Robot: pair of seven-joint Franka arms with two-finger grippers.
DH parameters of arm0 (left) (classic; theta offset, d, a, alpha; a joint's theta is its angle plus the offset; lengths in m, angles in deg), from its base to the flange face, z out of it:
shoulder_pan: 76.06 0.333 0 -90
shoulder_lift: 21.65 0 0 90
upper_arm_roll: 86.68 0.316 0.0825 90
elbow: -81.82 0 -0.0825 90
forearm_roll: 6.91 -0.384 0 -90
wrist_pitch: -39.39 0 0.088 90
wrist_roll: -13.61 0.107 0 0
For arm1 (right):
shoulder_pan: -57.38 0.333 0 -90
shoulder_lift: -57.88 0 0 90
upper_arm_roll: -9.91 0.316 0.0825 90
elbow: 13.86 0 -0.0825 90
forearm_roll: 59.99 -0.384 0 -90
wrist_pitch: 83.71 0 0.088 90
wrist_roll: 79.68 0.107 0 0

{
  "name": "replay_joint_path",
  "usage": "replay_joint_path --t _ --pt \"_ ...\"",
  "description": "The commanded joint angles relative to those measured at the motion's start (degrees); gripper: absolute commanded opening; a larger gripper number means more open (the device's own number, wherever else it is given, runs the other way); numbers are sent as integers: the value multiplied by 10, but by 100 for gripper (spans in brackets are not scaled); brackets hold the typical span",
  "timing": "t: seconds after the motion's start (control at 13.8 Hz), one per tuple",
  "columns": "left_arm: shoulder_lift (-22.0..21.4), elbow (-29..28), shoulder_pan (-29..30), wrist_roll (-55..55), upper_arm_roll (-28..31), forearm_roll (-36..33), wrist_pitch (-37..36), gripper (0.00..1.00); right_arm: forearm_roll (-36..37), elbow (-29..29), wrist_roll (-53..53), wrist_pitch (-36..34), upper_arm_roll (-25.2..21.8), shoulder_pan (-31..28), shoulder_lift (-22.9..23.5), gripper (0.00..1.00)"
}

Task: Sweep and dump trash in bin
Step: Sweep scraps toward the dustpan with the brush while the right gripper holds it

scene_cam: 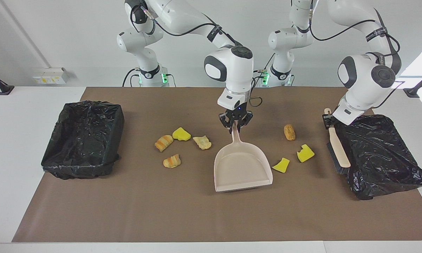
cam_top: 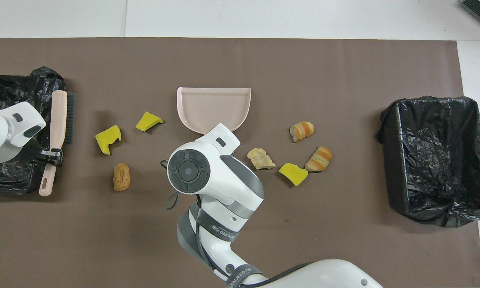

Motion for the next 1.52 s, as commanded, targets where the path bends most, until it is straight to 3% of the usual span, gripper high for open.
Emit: replay_joint_path --t 0.0,0.36,0.79,1.16,1.44 --pt "5 -1 -7 -89 -6 0 6 0 -9 -17 -141 -14 8 -26 -20 0" --pt "10 -29 -14 -90 -6 22 18 0 -64 -42 -390 -28 8 -64 -25 0" --pt "16 -50 -64 -85 -11 22 34 0 -66 -56 -711 -69 8 -105 -28 0" --pt "11 -59 -95 -88 -11 47 34 0 -66 -81 -885 -56 8 -100 -35 0" --pt "12 -59 -121 -68 -11 54 44 0 -67 -95 -887 1 8 -93 -27 0"
